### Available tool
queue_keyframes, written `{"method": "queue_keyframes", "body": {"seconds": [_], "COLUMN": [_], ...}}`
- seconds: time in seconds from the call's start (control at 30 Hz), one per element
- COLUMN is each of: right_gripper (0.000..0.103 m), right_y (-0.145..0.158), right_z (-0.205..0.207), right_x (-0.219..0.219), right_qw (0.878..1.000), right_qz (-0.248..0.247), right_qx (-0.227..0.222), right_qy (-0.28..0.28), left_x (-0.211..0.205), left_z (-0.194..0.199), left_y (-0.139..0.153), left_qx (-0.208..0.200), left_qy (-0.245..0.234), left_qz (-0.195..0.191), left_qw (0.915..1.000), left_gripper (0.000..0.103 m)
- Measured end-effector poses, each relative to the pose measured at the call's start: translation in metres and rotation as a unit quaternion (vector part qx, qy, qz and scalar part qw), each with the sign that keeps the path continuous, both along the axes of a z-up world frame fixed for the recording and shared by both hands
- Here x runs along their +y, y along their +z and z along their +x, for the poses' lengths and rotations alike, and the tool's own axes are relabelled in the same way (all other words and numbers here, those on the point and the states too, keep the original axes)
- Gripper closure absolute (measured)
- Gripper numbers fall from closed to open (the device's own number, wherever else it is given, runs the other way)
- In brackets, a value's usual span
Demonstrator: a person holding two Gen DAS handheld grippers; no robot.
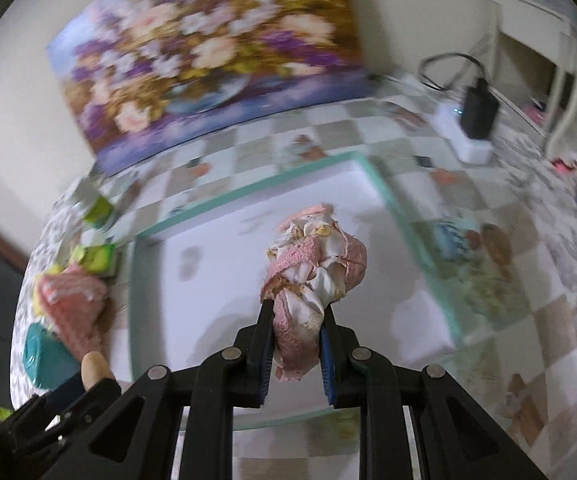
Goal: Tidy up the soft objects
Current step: 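Carry the puff and floral cloth into the teal-rimmed tray and open both tools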
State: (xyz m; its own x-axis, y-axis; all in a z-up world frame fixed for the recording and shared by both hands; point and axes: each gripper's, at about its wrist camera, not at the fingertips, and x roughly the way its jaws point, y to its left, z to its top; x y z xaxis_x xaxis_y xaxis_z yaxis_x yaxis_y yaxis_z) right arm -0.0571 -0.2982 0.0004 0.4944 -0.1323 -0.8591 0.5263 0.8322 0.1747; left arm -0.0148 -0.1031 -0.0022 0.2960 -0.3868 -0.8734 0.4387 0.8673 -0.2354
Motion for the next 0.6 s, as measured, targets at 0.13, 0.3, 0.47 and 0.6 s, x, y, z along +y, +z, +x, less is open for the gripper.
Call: {"method": "queue_keyframes", "body": {"seconds": [0.13, 0.3, 0.47, 0.6], "right_gripper": [0.079, 0.028, 0.017, 0.000], "right_y": [-0.006, -0.015, -0.015, -0.016], "right_z": [-0.009, -0.008, -0.005, -0.002], "right_x": [-0.017, -0.021, -0.016, -0.012], "right_qw": [0.999, 0.998, 0.999, 0.999], "right_qz": [0.007, -0.001, -0.010, -0.017], "right_qx": [0.007, 0.038, 0.036, 0.035], "right_qy": [-0.031, -0.047, -0.036, -0.032], "left_x": [-0.020, -0.019, -0.004, 0.004], "left_z": [-0.001, 0.002, 0.012, 0.019], "left_y": [-0.009, -0.009, -0.018, -0.022], "left_qx": [0.002, 0.005, 0.032, 0.050], "left_qy": [-0.035, -0.027, 0.008, 0.030], "left_qz": [0.001, -0.009, -0.018, -0.030], "left_qw": [0.9994, 0.9996, 0.9993, 0.9978], "left_gripper": [0.051, 0.023, 0.013, 0.006]}}
